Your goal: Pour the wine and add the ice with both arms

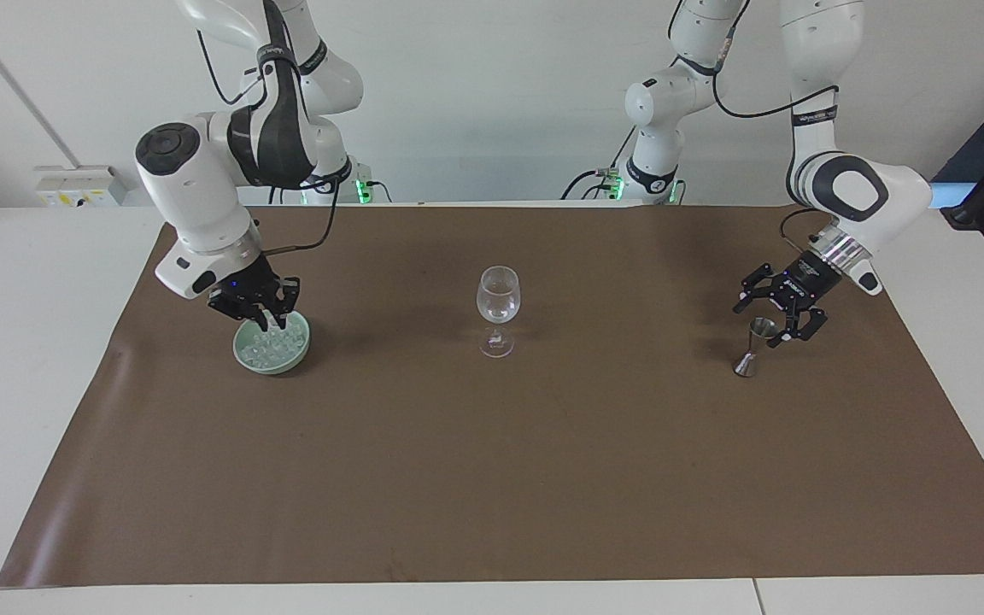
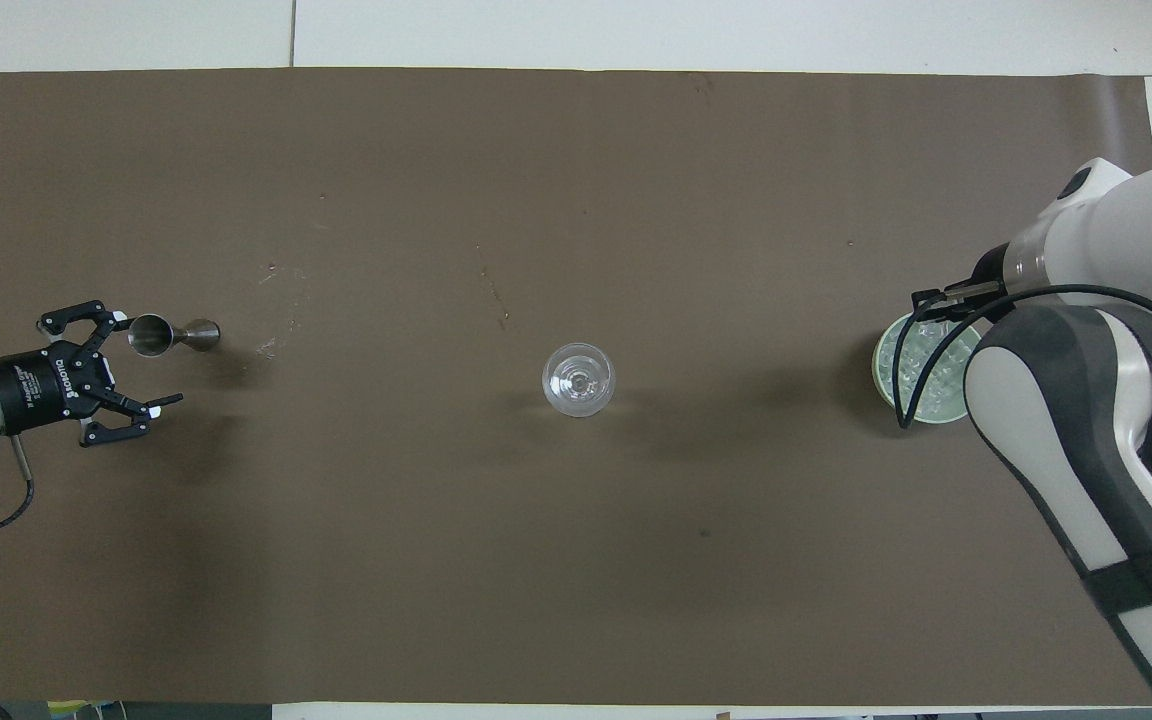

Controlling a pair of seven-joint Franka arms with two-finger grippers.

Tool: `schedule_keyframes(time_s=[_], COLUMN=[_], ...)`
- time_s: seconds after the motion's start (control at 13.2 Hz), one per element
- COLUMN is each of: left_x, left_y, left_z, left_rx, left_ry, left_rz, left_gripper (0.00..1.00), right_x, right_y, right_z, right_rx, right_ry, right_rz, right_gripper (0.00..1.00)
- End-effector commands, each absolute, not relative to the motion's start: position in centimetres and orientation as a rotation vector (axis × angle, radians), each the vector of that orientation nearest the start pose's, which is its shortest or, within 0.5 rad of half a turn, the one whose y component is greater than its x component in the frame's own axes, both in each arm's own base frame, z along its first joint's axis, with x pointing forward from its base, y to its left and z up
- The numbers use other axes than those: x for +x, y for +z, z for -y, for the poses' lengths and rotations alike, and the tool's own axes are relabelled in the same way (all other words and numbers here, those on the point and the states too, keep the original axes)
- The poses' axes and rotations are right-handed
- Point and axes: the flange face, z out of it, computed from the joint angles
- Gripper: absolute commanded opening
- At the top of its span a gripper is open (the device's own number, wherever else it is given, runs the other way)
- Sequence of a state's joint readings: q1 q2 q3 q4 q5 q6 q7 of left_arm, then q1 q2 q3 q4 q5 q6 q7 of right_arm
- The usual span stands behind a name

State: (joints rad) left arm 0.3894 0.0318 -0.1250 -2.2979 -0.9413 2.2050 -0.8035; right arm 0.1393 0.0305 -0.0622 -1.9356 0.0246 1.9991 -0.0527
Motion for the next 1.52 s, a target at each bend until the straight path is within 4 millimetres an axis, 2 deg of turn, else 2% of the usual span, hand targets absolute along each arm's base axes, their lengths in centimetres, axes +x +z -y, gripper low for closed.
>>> schedule_keyframes(time_s=[0.0, 0.15, 0.23, 0.38, 0.53, 0.61, 0.68, 0.76, 0.91, 1.14, 1.29, 1.36, 1.44], left_x=[50.7, 51.6, 51.9, 52.7, 53.7, 54.3, 54.9, 56.0, 58.2, 58.7, 59.2, 59.2, 59.2], left_y=[35.5, 36.5, 36.9, 38.4, 40.5, 42.0, 43.2, 45.3, 49.5, 54.6, 56.8, 57.3, 57.4], left_z=[-12.2, -12.5, -12.8, -13.1, -13.2, -13.0, -12.5, -11.6, -10.2, -8.9, -4.8, -2.3, -0.9], left_rx=[1.718, 1.764, 1.811, 1.916, 2.065, 2.164, 2.266, 2.360, 2.437, 2.517, 2.596, 2.692, 2.794], left_ry=[-0.356, -0.323, -0.300, -0.257, -0.214, -0.192, -0.186, -0.140, -0.029, -0.026, 0.013, 0.056, 0.092], left_rz=[-1.812, -1.796, -1.788, -1.754, -1.698, -1.659, -1.621, -1.567, -1.490, -1.418, -1.313, -1.219, -1.102], left_gripper=[1.00, 1.00, 1.00, 1.00, 1.00, 1.00, 1.00, 1.00, 1.00, 1.00, 1.00, 1.00, 1.00], right_x=[57.4, 57.4, 58.0, 57.4, 56.4, 55.7, 54.9, 53.7, 52.9, 52.4, 52.2, 51.8, 51.6], right_y=[51.2, 54.4, 55.4, 57.6, 58.9, 58.5, 57.5, 55.9, 54.7, 52.8, 50.4, 49.5, 49.1], right_z=[-9.7, -12.8, -14.9, -20.5, -25.5, -27.6, -29.7, -31.8, -34.3, -36.6, -36.7, -36.6, -36.5], right_rx=[-3.085, -3.030, -3.000, -2.977, -2.956, -2.952, -2.962, -2.979, -2.983, -3.015, -3.021, -3.018, -3.018], right_ry=[-0.081, -0.108, -0.100, -0.116, -0.142, -0.139, -0.131, -0.101, -0.101, -0.131, -0.134, -0.148, -0.148], right_rz=[0.108, 0.021, -0.008, -0.064, -0.077, -0.075, -0.055, -0.041, -0.024, 0.039, 0.030, 0.032, 0.029], right_gripper=[0.06, 0.06, 0.07, 0.07, 0.07, 0.07, 0.07, 0.07, 0.07, 0.07, 0.07, 0.07, 0.07])
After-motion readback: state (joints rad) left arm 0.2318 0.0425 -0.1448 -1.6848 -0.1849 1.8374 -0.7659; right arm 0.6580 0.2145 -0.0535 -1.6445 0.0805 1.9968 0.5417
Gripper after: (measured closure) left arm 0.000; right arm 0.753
